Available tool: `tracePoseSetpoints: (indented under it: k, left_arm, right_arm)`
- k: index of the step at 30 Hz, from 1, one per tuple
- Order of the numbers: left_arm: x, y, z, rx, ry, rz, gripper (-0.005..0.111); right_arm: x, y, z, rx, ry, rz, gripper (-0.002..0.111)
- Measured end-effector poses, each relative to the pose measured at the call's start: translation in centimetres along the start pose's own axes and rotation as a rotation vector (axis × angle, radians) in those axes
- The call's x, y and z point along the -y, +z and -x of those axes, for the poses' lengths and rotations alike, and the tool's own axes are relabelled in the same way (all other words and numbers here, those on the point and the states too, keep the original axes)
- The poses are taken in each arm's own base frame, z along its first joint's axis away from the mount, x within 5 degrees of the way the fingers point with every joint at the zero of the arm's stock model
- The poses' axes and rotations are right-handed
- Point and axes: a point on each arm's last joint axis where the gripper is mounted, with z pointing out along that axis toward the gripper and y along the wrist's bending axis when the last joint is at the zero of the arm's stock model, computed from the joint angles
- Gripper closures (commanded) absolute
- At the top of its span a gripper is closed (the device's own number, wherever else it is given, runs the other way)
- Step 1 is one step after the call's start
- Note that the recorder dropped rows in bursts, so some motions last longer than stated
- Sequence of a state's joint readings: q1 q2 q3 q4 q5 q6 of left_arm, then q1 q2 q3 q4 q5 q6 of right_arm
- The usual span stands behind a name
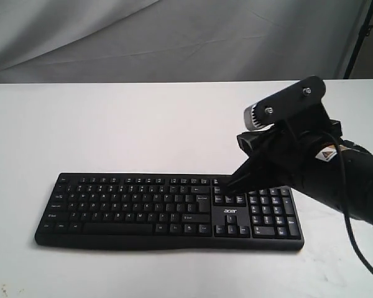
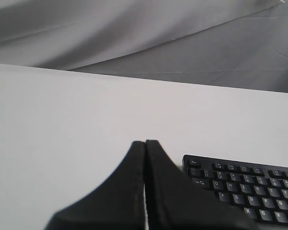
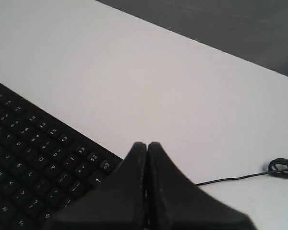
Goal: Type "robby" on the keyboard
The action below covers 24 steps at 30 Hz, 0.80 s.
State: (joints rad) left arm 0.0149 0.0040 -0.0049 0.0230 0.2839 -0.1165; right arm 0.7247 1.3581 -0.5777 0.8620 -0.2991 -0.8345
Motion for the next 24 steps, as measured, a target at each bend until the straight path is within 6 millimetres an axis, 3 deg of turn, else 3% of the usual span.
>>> tracePoseSetpoints:
  k: [5,7,12,16,24]
  left_arm:
    - [0.0,0.0,0.0,0.0,0.0,0.0,0.107]
    - [0.0,0.0,0.0,0.0,0.0,0.0,0.107]
    - [0.0,0.0,0.0,0.0,0.0,0.0,0.107]
    - [0.0,0.0,0.0,0.0,0.0,0.0,0.107]
    - [0.0,0.0,0.0,0.0,0.0,0.0,0.107]
  right_arm:
    - [1.0,-2.3,1.3,0.112,0.027,-0.042,0.108]
    - [2.6,-4.9,1.4,0.196,0.059,-0.099,0.108]
    - [8.2,-11.6,-1.1,0.291,0.171,-0.313,0.108]
    - [10.3,-15.1,-1.9,0.304,0.216,-0.462,0.108]
    - [10.9,-14.7,-2.5,0.256,0.28,-0.472,0.108]
